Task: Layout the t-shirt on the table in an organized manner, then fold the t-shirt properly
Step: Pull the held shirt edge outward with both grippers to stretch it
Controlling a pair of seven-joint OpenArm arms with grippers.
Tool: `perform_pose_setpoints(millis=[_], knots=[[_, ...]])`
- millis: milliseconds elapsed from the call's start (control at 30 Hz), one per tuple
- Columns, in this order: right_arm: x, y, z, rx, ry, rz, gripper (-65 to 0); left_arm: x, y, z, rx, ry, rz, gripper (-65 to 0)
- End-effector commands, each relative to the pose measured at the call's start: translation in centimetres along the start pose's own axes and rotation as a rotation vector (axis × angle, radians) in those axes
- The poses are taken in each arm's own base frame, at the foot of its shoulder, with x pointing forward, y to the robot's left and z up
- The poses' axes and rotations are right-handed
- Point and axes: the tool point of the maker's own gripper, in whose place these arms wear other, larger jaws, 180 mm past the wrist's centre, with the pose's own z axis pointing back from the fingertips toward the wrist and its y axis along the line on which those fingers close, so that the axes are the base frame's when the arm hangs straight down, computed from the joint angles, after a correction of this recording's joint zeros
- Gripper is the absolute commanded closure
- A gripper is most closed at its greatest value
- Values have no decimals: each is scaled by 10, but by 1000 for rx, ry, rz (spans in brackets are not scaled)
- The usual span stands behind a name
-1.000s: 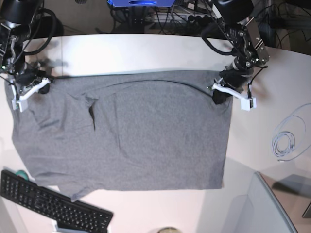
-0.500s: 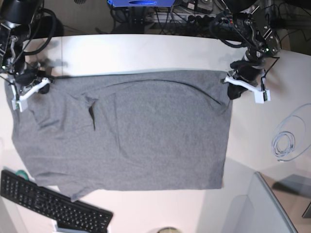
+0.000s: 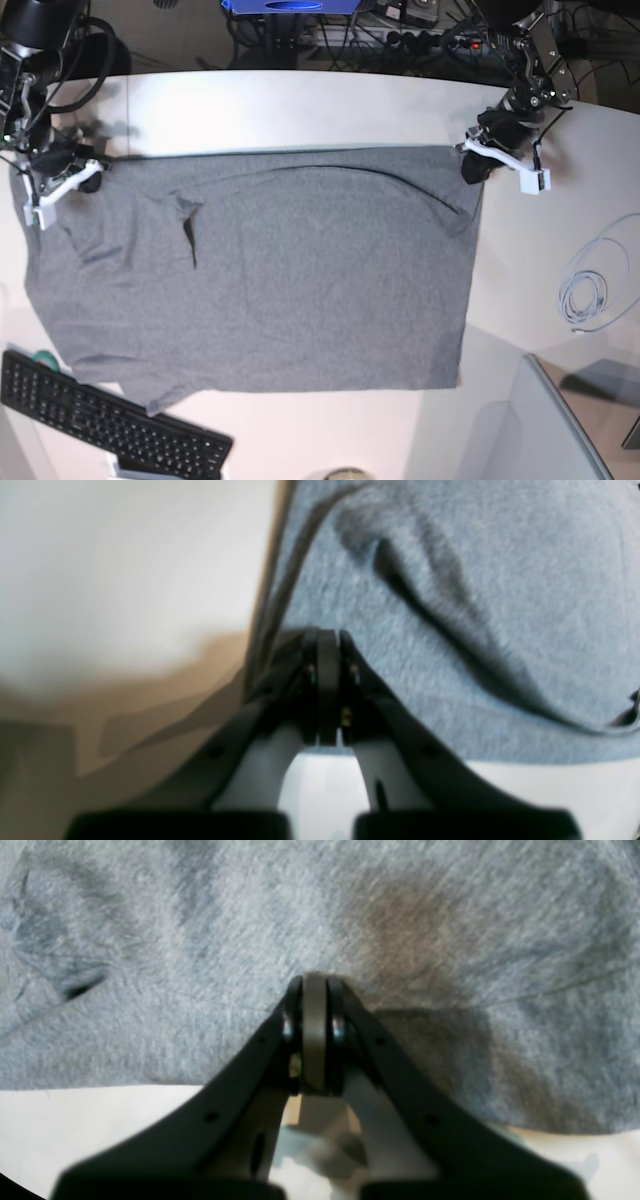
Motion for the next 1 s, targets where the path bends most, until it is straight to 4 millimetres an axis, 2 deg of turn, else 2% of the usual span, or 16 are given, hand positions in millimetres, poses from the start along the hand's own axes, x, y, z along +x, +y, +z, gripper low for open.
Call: perform_pose_setpoints(millis=[0, 133, 267, 500, 633, 733, 867, 967], knots=[[9, -7, 4, -20, -16, 16, -6, 0, 12, 6, 38, 19, -25, 0], [-1, -10, 6, -26, 1, 17, -6, -6, 18, 12, 47, 32, -29, 0], [-8, -12, 17, -39, -3, 46, -6, 0, 17, 21, 53, 14, -65, 0], [11, -2, 35, -43, -72, 105, -6, 25, 8, 35, 58, -51, -129, 0], [17, 1, 45, -46, -99, 133, -6, 28, 3, 42, 60, -66, -154, 0], [13, 7, 46, -38, -101, 127, -6, 21, 0, 44, 58, -61, -139, 0], [-8, -1, 36, -39, -44, 84, -6, 12, 2, 43, 59, -45, -123, 0], [-14, -4, 32, -40, -27, 66, -6, 4, 5, 39, 58, -25, -104, 0]])
